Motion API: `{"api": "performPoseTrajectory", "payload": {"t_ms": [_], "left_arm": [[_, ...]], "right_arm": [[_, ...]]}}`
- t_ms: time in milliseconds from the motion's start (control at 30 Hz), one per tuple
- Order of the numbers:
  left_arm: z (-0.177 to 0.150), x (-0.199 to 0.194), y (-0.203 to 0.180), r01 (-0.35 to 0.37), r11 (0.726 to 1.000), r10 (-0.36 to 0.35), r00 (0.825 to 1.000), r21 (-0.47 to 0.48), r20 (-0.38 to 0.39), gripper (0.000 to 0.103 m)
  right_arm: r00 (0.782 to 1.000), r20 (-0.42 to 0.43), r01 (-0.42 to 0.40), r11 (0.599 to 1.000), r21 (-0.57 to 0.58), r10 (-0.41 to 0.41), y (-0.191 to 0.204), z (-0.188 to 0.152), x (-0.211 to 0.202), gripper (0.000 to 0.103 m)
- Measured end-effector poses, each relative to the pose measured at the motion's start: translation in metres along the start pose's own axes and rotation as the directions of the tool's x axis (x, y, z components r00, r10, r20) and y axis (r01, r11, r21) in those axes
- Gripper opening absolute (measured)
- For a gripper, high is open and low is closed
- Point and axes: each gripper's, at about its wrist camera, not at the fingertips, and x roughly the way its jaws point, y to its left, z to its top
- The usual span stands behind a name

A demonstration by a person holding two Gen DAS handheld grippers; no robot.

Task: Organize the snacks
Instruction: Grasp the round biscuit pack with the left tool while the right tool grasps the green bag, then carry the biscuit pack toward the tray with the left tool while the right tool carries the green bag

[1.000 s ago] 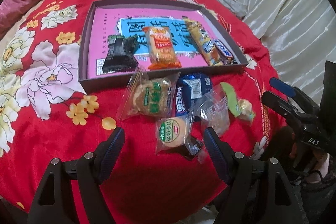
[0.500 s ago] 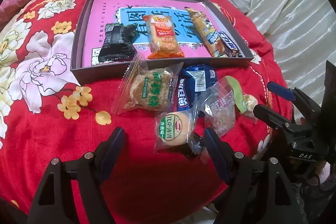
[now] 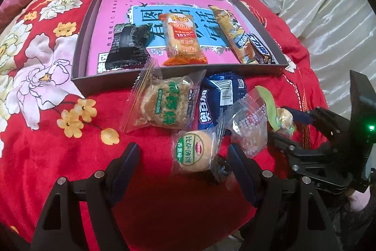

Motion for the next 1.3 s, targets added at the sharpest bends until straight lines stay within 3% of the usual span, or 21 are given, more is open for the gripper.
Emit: {"api": "performPoseTrajectory", "payload": {"t_ms": [133, 233, 500, 833, 1300], "left_arm": [[0.002, 0.006, 0.001, 0.002, 1.0, -0.002, 1.0, -0.014, -0.003, 0.078], [0.002, 0.008, 0.002, 0.011, 1.0, -0.011, 1.0, -0.021, 0.0, 0.071], [0.003, 0.014, 0.004, 0.03, 0.999, -0.03, 1.0, -0.03, 0.0, 0.044], [0.003, 0.009, 0.013, 0.085, 0.995, -0.084, 0.996, -0.045, 0.008, 0.043], [0.0, -0.02, 0.018, 0.083, 0.995, -0.081, 0.996, -0.051, 0.045, 0.04]], "right_arm": [[1.0, 0.018, -0.01, 1.0, 0.002, 0.01, -0.002, 0.003, 0.002, 0.049], [0.998, 0.045, -0.035, 0.999, 0.023, 0.034, -0.007, 0.004, 0.0, 0.037], [0.993, 0.092, -0.08, 0.993, 0.084, 0.073, -0.019, 0.006, -0.009, 0.034], [0.977, 0.186, -0.125, 0.984, 0.129, 0.1, -0.028, 0.008, -0.028, 0.034], [0.956, 0.266, -0.158, 0.982, 0.106, 0.125, -0.024, 0.01, -0.043, 0.034]]}}
